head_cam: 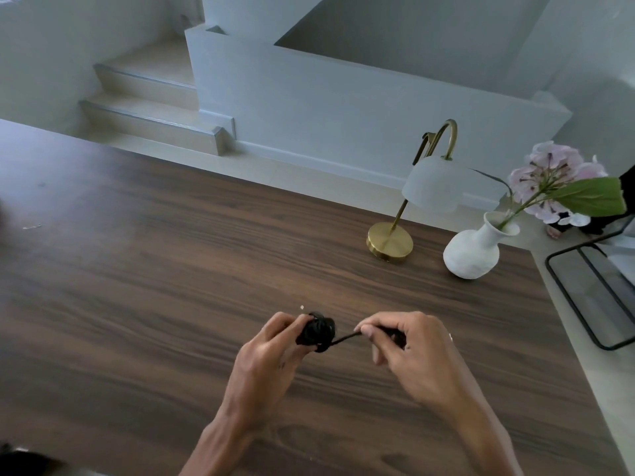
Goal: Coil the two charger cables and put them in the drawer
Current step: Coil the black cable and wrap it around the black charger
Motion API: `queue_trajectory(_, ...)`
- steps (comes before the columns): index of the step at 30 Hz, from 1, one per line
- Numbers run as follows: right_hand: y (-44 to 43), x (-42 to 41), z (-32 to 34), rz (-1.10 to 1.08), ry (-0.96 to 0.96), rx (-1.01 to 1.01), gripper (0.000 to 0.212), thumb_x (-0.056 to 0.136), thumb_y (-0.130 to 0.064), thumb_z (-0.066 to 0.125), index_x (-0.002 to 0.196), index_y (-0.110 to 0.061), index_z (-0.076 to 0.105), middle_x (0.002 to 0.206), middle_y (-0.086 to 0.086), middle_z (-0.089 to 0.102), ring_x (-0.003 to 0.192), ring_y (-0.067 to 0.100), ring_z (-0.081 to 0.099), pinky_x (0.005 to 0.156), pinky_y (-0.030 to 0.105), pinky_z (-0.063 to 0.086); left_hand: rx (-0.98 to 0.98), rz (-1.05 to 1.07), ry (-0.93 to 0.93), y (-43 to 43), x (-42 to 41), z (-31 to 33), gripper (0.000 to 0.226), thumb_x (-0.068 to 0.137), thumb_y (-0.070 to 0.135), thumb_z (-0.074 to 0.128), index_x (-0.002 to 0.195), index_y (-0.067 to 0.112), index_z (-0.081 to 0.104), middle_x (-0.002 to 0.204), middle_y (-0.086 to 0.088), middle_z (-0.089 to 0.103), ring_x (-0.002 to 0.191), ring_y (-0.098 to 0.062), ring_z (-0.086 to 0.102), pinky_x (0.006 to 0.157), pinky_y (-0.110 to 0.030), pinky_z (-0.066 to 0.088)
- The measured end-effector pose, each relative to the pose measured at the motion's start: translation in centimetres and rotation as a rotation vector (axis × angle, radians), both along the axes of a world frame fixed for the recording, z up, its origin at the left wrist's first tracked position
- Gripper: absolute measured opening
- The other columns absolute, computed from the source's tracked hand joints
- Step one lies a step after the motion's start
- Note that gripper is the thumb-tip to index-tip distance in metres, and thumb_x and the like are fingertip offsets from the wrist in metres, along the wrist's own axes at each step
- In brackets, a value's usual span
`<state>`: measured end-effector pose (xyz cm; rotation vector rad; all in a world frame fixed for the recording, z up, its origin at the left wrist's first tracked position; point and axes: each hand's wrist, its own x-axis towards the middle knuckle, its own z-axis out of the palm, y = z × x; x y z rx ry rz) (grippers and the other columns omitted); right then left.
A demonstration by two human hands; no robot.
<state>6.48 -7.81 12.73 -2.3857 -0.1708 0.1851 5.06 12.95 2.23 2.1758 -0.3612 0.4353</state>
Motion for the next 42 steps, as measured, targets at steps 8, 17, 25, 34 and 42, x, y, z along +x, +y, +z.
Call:
queue_trajectory(8, 0.7, 0.6, -5.3, -0.083, 0.300, 0.308, 0.015, 0.094, -0.018, 0.067, 0.084, -0.018, 0.078, 0.076, -0.002, 0.081, 0.080, 0.010, 0.077, 0.065, 0.031, 0.063, 0.298, -0.099, -0.033, 0.8, -0.7, -5.7, 0.031, 0.089, 0.016, 0.054, 0.118, 0.022, 0.064, 0.107, 0.007, 0.064, 0.090, -0.008, 0.066, 0.059, -0.023, 0.055)
queue_trajectory(17, 0.3, -0.3, -6.3, -0.003, 0.430, 0.396, 0.021, 0.098, -0.023, 0.060, 0.086, -0.015, 0.075, 0.082, 0.004, 0.081, 0.084, 0.012, 0.077, 0.071, 0.028, 0.058, 0.033, 0.086, 0.172, 0.2, 1.0, -6.6, 0.049, 0.078, 0.009, 0.083, 0.119, 0.025, 0.061, 0.093, 0.004, 0.061, 0.070, -0.015, 0.067, 0.060, -0.034, 0.058)
queue_trajectory(25, 1.0, 0.5, -6.0, 0.017, 0.210, 0.431, 0.020, 0.096, -0.027, 0.061, 0.089, -0.015, 0.076, 0.075, 0.001, 0.080, 0.076, 0.010, 0.077, 0.066, 0.027, 0.060, 0.176, -0.078, 0.007, -1.0, -0.3, -6.9, 0.048, 0.080, 0.006, 0.074, 0.122, 0.023, 0.058, 0.099, 0.005, 0.062, 0.078, -0.011, 0.067, 0.054, -0.029, 0.057)
queue_trajectory(34, 1.6, 1.6, -8.8, -0.071, 0.074, 0.541, 0.034, 0.081, -0.052, 0.069, 0.078, -0.019, 0.080, 0.083, 0.000, 0.070, 0.072, 0.009, 0.066, 0.068, 0.031, 0.054, 0.196, -0.107, -0.045, -0.4, -0.6, -7.9, 0.029, 0.092, 0.015, 0.060, 0.120, 0.019, 0.064, 0.105, 0.005, 0.062, 0.084, -0.007, 0.066, 0.056, -0.024, 0.056)
queue_trajectory(42, 1.6, 1.2, -10.6, -0.247, 0.378, 0.647, 0.034, 0.086, -0.037, 0.066, 0.084, -0.005, 0.078, 0.085, 0.013, 0.080, 0.085, 0.028, 0.076, 0.079, 0.032, 0.061, 0.130, -0.122, -0.095, -0.8, -1.4, -8.8, 0.041, 0.081, 0.000, 0.078, 0.116, 0.019, 0.066, 0.115, 0.007, 0.056, 0.095, -0.008, 0.067, 0.068, -0.019, 0.058)
